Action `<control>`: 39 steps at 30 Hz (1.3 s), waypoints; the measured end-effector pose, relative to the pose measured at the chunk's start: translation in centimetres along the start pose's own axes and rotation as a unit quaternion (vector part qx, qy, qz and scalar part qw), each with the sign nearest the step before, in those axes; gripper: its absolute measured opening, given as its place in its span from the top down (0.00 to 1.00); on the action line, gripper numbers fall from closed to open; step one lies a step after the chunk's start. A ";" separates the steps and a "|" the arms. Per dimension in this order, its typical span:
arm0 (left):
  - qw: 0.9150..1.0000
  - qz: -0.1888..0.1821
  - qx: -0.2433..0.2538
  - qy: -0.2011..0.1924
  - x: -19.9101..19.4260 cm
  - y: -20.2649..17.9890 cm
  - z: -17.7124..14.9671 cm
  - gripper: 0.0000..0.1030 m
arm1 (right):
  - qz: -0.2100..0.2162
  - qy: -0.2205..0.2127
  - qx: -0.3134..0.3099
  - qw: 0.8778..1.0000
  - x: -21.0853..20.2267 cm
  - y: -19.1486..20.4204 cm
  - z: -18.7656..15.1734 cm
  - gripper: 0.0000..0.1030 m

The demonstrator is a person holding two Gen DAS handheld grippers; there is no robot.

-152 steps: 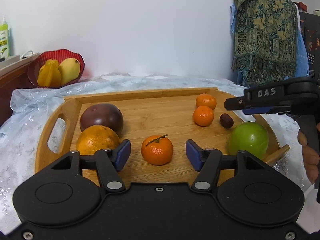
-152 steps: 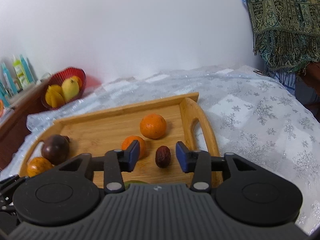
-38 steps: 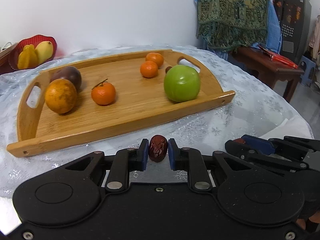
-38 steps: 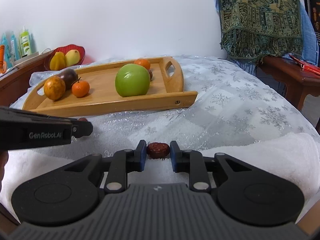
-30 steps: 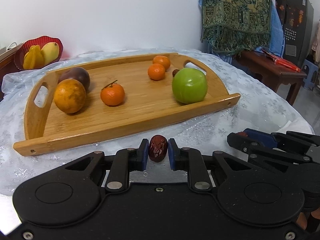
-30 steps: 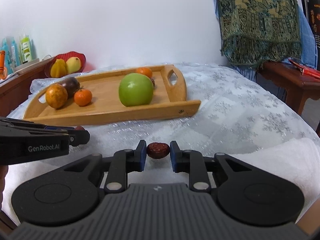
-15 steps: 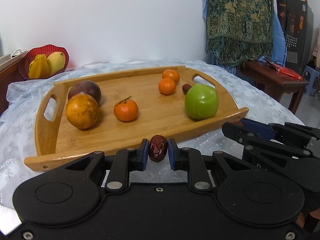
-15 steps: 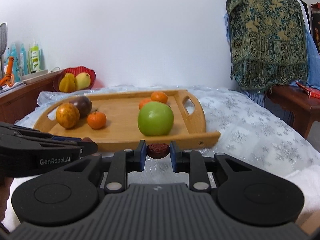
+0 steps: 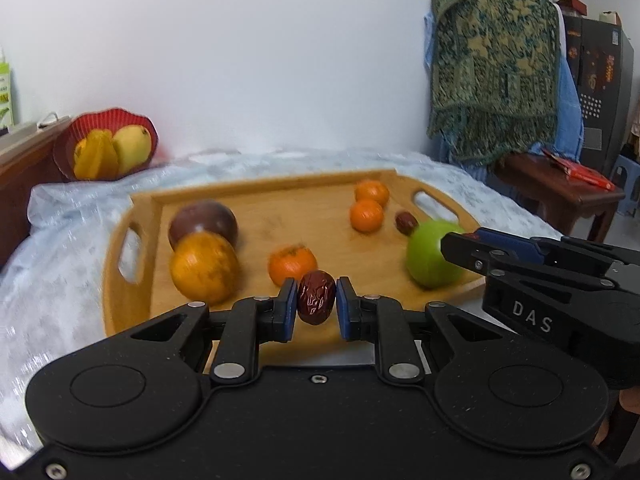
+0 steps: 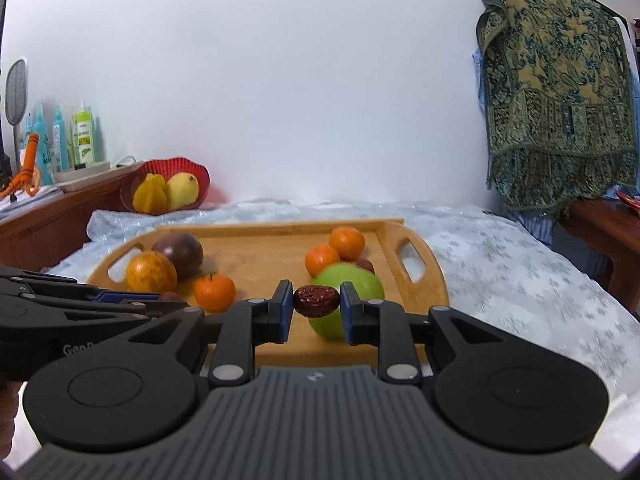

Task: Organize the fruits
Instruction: 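Carry both red dates up and over the bamboo tray, then lower both held dates toward the tray floor beside the other fruits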

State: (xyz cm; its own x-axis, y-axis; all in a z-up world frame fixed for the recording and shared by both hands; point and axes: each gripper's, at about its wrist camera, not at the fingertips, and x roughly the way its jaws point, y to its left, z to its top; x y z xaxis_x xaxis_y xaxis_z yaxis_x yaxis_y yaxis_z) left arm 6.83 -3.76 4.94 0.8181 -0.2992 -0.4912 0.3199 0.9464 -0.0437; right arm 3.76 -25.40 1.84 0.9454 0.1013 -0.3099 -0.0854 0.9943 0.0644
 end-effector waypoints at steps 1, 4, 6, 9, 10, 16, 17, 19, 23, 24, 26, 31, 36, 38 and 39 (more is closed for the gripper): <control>1.000 0.003 0.001 -0.004 0.1 0.2 0.4 0.81 | 0.001 -0.002 0.003 1.000 0.2 0.0 0.3 0.72; 1.000 0.001 -0.006 -0.016 0.4 0.9 1.4 0.81 | 0.004 -0.008 0.009 1.000 1.1 -0.1 1.3 0.72; 1.000 -0.003 -0.016 -0.022 0.9 1.5 1.9 0.81 | 0.006 -0.012 0.012 1.000 1.7 -0.1 1.9 0.72; 0.999 -0.002 -0.028 -0.020 1.8 2.2 2.6 0.81 | 0.007 -0.015 0.017 1.000 2.7 -0.1 2.7 0.72; 0.999 -0.001 -0.032 -0.019 2.1 2.4 2.8 0.81 | 0.009 -0.014 0.020 1.000 3.0 -0.2 3.0 0.72; 0.999 0.015 -0.034 -0.021 3.6 3.2 3.9 0.81 | 0.012 -0.009 0.033 0.999 4.8 -0.6 4.1 0.72; 0.999 0.018 -0.034 -0.022 3.8 3.3 4.1 0.81 | 0.011 -0.008 0.033 0.999 5.1 -0.6 4.2 0.72; 0.999 0.023 -0.036 -0.023 4.3 3.6 4.4 0.81 | 0.011 -0.005 0.035 0.999 5.5 -0.7 4.4 0.72; 0.998 0.031 -0.042 -0.021 5.2 4.1 5.0 0.81 | 0.010 0.000 0.040 0.999 6.6 -0.9 4.7 0.72; 0.998 0.034 -0.042 -0.021 5.5 4.3 5.2 0.81 | 0.010 0.000 0.041 0.999 6.8 -0.9 4.9 0.72; 0.998 0.039 -0.043 -0.022 5.8 4.6 5.4 0.81 | 0.010 0.000 0.041 0.999 7.3 -0.8 5.1 0.72; 0.998 0.050 -0.043 -0.024 6.8 5.2 6.0 0.81 | 0.009 0.000 0.036 0.999 8.6 -0.5 5.7 0.72; 0.997 0.056 -0.048 -0.026 7.7 5.9 6.8 0.81 | 0.008 -0.002 0.025 1.000 9.9 0.0 6.1 0.72; 0.997 0.060 -0.051 -0.026 8.0 6.3 7.1 0.81 | 0.008 -0.003 0.023 1.000 10.4 0.1 6.3 0.72; 0.996 0.061 -0.052 -0.025 8.2 6.4 7.1 0.81 | 0.008 -0.002 0.024 1.000 10.6 0.1 6.4 0.72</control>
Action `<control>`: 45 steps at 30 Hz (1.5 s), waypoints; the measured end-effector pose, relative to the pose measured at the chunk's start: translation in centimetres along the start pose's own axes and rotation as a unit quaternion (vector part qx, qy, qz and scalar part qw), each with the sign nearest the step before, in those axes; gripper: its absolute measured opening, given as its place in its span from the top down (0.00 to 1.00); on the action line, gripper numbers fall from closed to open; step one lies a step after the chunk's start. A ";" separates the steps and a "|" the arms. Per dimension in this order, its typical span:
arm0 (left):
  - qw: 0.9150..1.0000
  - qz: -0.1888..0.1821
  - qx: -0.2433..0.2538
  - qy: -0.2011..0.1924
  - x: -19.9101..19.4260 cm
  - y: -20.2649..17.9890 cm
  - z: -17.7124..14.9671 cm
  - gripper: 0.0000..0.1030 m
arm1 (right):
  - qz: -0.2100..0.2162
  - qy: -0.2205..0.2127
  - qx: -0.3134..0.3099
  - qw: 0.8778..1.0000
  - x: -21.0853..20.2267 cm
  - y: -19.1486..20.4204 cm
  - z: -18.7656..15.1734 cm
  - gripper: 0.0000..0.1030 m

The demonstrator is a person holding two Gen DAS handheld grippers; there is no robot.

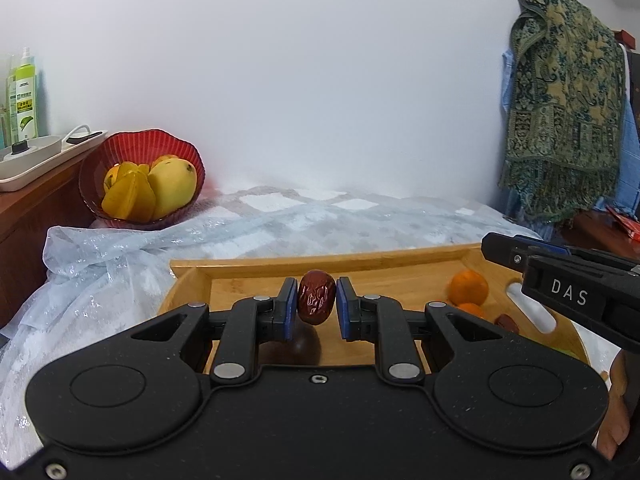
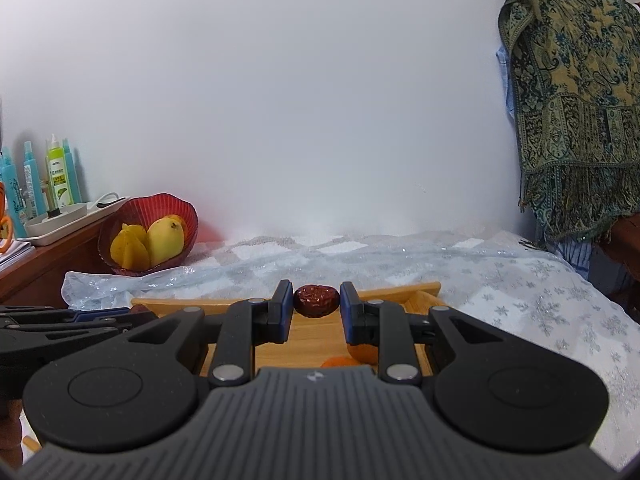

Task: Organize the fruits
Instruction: 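Lower both held dates toward the tray floor beside the other fruits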

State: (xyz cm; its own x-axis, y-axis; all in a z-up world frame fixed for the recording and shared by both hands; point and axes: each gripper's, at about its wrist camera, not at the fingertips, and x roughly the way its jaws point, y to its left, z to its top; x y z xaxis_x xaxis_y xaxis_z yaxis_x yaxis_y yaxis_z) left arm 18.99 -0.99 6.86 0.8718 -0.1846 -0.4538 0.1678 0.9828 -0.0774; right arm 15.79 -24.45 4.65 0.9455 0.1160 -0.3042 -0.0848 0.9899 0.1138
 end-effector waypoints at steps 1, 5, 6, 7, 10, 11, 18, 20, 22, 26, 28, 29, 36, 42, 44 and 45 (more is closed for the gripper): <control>1.000 0.001 -0.002 0.001 0.2 0.2 0.1 0.81 | 0.000 0.001 0.001 1.000 0.2 0.0 0.1 0.72; 1.000 -0.001 -0.010 0.007 1.1 0.9 0.6 0.81 | 0.004 0.010 0.010 1.000 1.2 -0.2 0.4 0.72; 1.000 -0.002 -0.012 0.007 1.3 1.2 0.8 0.81 | 0.007 0.017 0.017 1.000 1.6 -0.4 0.6 0.72; 1.000 -0.004 -0.016 0.009 1.5 1.5 1.0 0.81 | 0.011 0.025 0.025 0.999 2.0 -0.5 0.8 0.72; 0.999 -0.015 -0.025 0.018 2.4 2.5 1.9 0.81 | 0.024 0.049 0.049 0.997 3.3 -1.2 1.5 0.72; 0.999 -0.020 -0.027 0.022 2.7 2.8 2.2 0.81 | 0.025 0.055 0.056 0.997 3.7 -1.4 1.7 0.72; 0.997 -0.038 -0.042 0.044 5.1 4.2 3.3 0.81 | 0.040 0.114 0.074 0.990 7.0 -2.2 2.4 0.72; 0.997 -0.042 -0.046 0.053 5.7 4.5 3.4 0.81 | 0.042 0.131 0.082 0.987 7.9 -2.4 2.3 0.72; 0.996 -0.042 -0.053 0.061 6.4 4.9 3.4 0.81 | 0.044 0.146 0.082 0.985 8.5 -2.4 2.1 0.72; 0.993 -0.048 -0.076 0.078 7.4 6.0 3.4 0.81 | 0.045 0.159 0.072 0.984 9.2 -2.0 2.1 0.72; 0.992 -0.048 -0.083 0.084 7.7 6.5 3.3 0.81 | 0.046 0.162 0.068 0.983 9.4 -1.8 2.2 0.72; 0.992 -0.046 -0.085 0.086 7.9 6.7 3.3 0.81 | 0.046 0.166 0.066 0.983 9.5 -1.7 2.2 0.72; 0.991 -0.035 -0.085 0.101 8.8 7.1 2.8 0.81 | 0.046 0.191 0.065 0.978 10.3 -1.5 2.2 0.72; 0.990 -0.031 -0.082 0.114 9.4 7.0 2.4 0.81 | 0.048 0.203 0.060 0.976 10.7 -1.4 2.1 0.72; 0.989 -0.028 -0.086 0.118 9.6 7.1 2.4 0.81 | 0.047 0.207 0.058 0.975 10.8 -1.3 2.0 0.72; 0.989 -0.027 -0.086 0.120 9.7 7.2 2.3 0.81 | 0.046 0.209 0.057 0.975 10.9 -1.2 2.0 0.72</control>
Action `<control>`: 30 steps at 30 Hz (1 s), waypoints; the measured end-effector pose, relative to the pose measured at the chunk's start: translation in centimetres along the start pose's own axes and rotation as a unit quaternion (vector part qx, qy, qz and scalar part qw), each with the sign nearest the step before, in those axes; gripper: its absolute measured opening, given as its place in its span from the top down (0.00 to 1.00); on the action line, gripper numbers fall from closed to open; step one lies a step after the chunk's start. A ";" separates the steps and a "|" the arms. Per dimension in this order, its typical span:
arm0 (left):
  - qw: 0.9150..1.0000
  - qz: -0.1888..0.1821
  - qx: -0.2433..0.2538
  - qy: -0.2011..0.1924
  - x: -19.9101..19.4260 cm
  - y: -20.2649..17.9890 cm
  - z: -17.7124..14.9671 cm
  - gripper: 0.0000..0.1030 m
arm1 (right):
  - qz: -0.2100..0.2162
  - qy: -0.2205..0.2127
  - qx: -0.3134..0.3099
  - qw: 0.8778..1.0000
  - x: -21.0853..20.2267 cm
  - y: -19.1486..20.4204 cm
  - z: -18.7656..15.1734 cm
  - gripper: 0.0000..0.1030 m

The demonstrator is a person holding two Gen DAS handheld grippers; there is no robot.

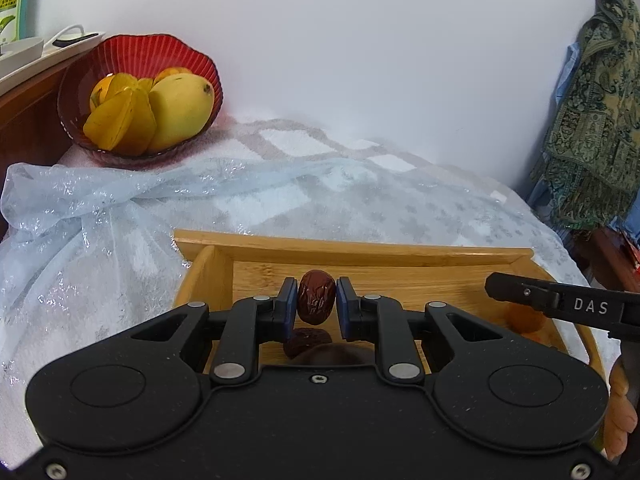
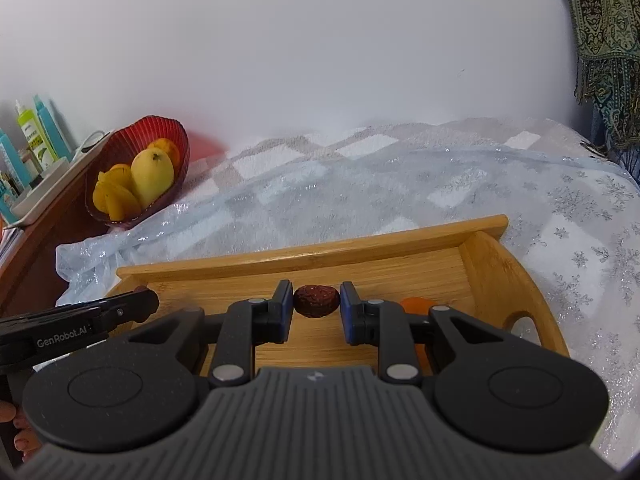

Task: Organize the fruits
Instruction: 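Lower both held dates toward the tray floor beside the other fruits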

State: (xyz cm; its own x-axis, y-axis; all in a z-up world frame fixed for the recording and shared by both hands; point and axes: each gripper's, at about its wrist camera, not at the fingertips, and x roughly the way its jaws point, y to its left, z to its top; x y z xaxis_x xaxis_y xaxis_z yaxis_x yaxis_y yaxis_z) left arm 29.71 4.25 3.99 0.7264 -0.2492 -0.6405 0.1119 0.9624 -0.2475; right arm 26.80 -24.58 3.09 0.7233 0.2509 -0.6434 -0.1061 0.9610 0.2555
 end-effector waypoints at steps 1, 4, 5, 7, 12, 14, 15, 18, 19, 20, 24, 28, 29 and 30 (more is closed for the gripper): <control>1.000 0.002 0.000 0.001 0.1 0.1 0.0 0.81 | -0.002 0.002 -0.001 1.000 0.1 0.1 0.0 0.72; 1.000 0.006 0.000 0.005 0.3 0.3 0.1 0.81 | -0.005 0.009 -0.006 1.000 0.3 0.3 0.0 0.72; 1.000 0.008 -0.001 0.007 0.4 0.4 0.1 0.81 | -0.005 0.011 -0.008 1.000 0.3 0.4 0.0 0.72; 1.000 0.011 -0.003 0.009 0.6 0.6 0.1 0.81 | -0.007 0.014 -0.012 1.000 0.5 0.5 0.0 0.72; 1.000 0.016 0.003 0.014 0.9 0.5 -0.1 0.81 | -0.007 0.021 -0.017 1.000 0.7 0.6 0.0 0.71; 1.000 0.017 0.006 0.014 0.9 0.5 -0.1 0.81 | -0.009 0.023 -0.019 1.000 0.7 0.7 0.0 0.71; 1.000 0.018 0.005 0.014 1.0 0.5 -0.1 0.81 | -0.009 0.025 -0.021 0.999 0.8 0.7 0.0 0.71; 1.000 0.020 0.003 0.017 1.1 0.7 -0.2 0.81 | -0.010 0.029 -0.024 0.999 0.9 0.8 -0.1 0.71; 1.000 0.021 0.003 0.018 1.2 0.7 -0.2 0.81 | -0.010 0.030 -0.024 0.999 0.9 0.8 -0.1 0.71; 1.000 0.023 0.003 0.019 1.2 0.7 -0.2 0.81 | -0.009 0.030 -0.024 0.999 0.9 0.8 -0.1 0.71; 0.999 0.024 0.001 0.021 1.4 0.8 -0.3 0.81 | -0.011 0.034 -0.025 0.999 1.0 0.8 -0.1 0.71; 0.999 0.025 0.002 0.021 1.4 0.8 -0.3 0.81 | -0.014 0.038 -0.027 0.999 1.1 0.9 -0.1 0.71; 0.999 0.025 0.002 0.021 1.4 0.8 -0.3 0.81 | -0.014 0.039 -0.028 0.999 1.2 0.9 -0.1 0.71; 0.999 0.024 0.002 0.021 1.4 0.8 -0.3 0.81 | -0.015 0.041 -0.029 0.999 1.2 0.9 -0.1 0.71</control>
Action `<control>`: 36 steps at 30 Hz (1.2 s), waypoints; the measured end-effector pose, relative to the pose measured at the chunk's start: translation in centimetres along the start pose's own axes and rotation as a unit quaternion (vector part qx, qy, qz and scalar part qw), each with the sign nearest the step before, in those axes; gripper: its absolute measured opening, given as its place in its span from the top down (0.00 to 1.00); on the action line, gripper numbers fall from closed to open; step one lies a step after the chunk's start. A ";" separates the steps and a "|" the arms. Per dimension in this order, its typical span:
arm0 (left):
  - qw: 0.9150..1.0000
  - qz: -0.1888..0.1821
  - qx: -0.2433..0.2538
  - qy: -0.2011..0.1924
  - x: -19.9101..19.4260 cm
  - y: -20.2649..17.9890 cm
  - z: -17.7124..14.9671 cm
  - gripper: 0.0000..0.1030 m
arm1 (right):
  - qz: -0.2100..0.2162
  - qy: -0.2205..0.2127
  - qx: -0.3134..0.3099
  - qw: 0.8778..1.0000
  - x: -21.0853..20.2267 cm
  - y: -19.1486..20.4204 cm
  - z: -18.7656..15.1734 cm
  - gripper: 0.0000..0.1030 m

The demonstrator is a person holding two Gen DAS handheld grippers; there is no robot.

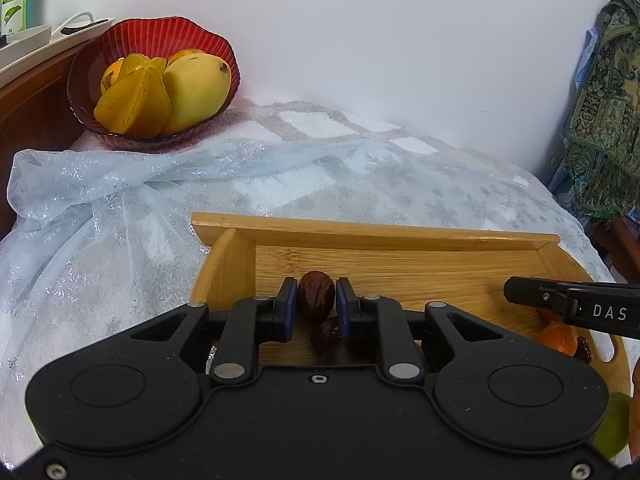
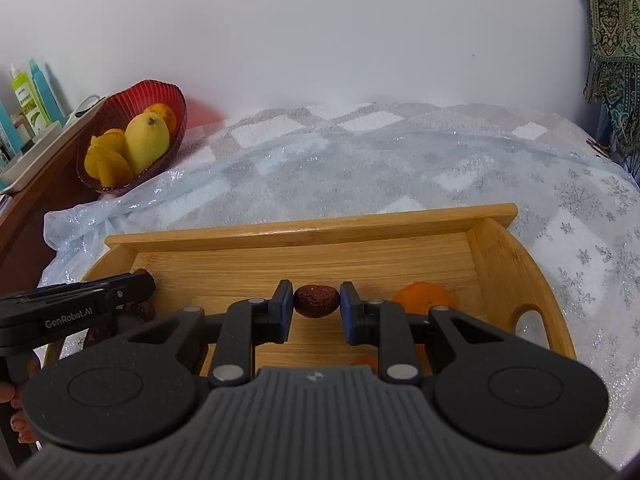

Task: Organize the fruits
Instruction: 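Lower both held dates toward the tray floor beside the other fruits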

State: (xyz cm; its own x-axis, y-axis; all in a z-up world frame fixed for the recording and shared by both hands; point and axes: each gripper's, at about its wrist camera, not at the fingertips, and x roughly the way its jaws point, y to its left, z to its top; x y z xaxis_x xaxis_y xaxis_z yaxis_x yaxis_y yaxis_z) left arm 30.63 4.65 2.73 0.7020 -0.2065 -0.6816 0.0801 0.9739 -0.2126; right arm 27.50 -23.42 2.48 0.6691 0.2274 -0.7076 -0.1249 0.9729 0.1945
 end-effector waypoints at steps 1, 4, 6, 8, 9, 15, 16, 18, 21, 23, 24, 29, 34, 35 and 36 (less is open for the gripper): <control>1.000 0.000 0.000 0.000 0.0 0.0 0.0 0.81 | -0.001 0.001 0.000 1.000 0.0 0.0 0.0 0.71; 1.000 0.000 0.000 0.000 0.0 0.0 0.0 0.81 | -0.003 0.003 -0.002 1.000 0.1 0.1 0.0 0.71; 1.000 0.000 0.000 0.000 0.0 0.0 0.0 0.81 | -0.005 0.005 -0.003 1.000 0.2 0.2 0.0 0.71; 1.000 0.000 0.000 0.000 0.0 0.0 0.0 0.81 | -0.007 0.008 -0.004 1.000 0.3 0.2 0.0 0.71; 1.000 0.000 0.000 0.001 0.0 0.0 0.0 0.81 | -0.009 0.009 -0.005 1.000 0.3 0.2 0.0 0.71; 1.000 0.000 0.001 0.001 0.0 0.0 0.0 0.82 | -0.012 0.011 -0.010 1.000 0.4 0.4 0.0 0.71; 1.000 0.000 0.001 0.001 0.0 0.0 0.0 0.82 | -0.013 0.012 -0.010 1.000 0.4 0.4 0.0 0.71; 1.000 0.000 0.001 0.000 0.0 0.0 0.0 0.82 | -0.014 0.013 -0.011 1.000 0.4 0.4 0.0 0.71; 1.000 0.001 0.001 0.001 0.0 0.0 0.0 0.82 | -0.018 0.014 -0.013 1.000 0.5 0.5 0.0 0.71; 1.000 0.000 0.000 0.001 -0.1 0.0 0.0 0.82 | -0.021 0.015 -0.015 1.000 0.5 0.5 0.0 0.71; 1.000 0.000 0.000 0.001 -0.1 0.0 -0.1 0.82 | -0.021 0.015 -0.016 1.000 0.6 0.5 0.0 0.71; 1.000 -0.001 0.001 0.003 -0.1 -0.1 -0.1 0.81 | -0.024 0.019 -0.020 0.999 0.7 0.6 0.0 0.71; 1.000 -0.001 0.004 0.003 -0.1 -0.1 -0.1 0.81 | -0.027 0.024 -0.024 0.999 0.8 0.7 0.1 0.71; 1.000 -0.002 0.004 0.004 -0.1 -0.1 0.0 0.81 | -0.026 0.025 -0.025 0.999 0.9 0.8 0.1 0.71; 1.000 -0.002 0.005 0.004 -0.1 0.0 0.0 0.81 | -0.026 0.026 -0.025 0.999 0.9 0.8 0.1 0.71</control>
State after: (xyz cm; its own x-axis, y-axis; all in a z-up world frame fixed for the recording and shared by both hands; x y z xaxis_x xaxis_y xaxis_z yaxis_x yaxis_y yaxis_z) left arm 30.58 4.62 2.78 0.6956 -0.2116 -0.6865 0.0898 0.9737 -0.2092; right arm 28.03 -22.47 2.05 0.6372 0.1764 -0.7503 -0.1282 0.9841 0.1226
